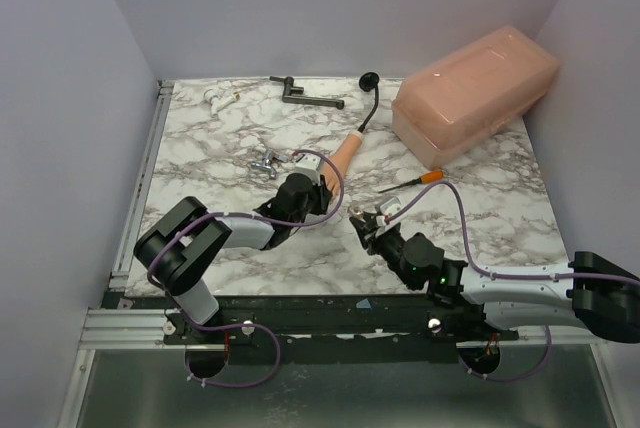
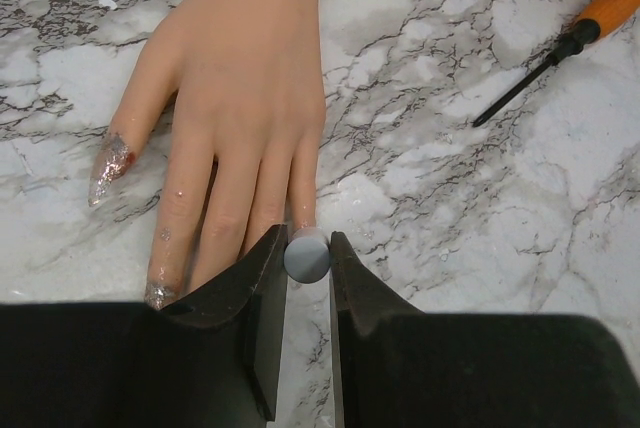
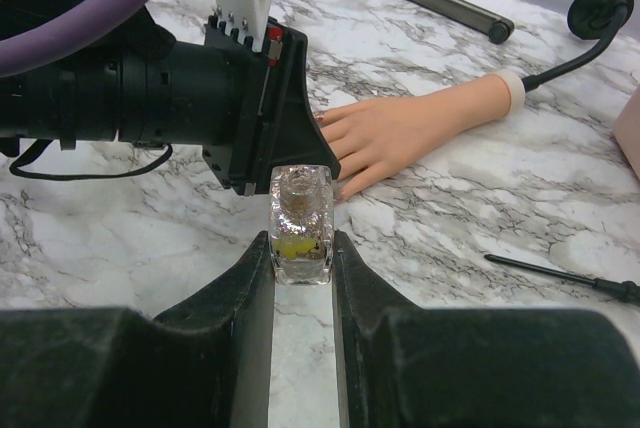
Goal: Paint the nails
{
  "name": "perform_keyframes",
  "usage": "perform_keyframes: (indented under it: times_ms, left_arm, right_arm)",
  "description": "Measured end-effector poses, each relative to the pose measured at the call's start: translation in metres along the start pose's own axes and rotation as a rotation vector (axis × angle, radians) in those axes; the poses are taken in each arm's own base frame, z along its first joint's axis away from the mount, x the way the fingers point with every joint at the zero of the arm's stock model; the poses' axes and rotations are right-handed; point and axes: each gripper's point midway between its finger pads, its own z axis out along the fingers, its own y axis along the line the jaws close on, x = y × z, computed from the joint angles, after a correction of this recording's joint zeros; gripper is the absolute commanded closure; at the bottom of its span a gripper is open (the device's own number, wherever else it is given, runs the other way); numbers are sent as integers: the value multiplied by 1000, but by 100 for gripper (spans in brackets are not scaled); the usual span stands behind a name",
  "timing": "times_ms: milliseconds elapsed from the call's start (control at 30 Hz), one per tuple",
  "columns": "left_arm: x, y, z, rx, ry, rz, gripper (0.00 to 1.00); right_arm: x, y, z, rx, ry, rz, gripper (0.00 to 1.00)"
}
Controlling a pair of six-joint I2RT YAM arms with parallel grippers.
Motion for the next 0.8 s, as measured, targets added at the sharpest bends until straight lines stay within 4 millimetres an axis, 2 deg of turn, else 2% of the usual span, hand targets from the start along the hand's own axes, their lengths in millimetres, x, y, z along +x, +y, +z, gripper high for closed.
perform_keyframes:
  times_ms: [800]
  left_arm:
    - [-1, 0, 3, -10, 9, -12, 100]
  right_arm:
    - [-3, 1, 2, 0, -5, 4, 99]
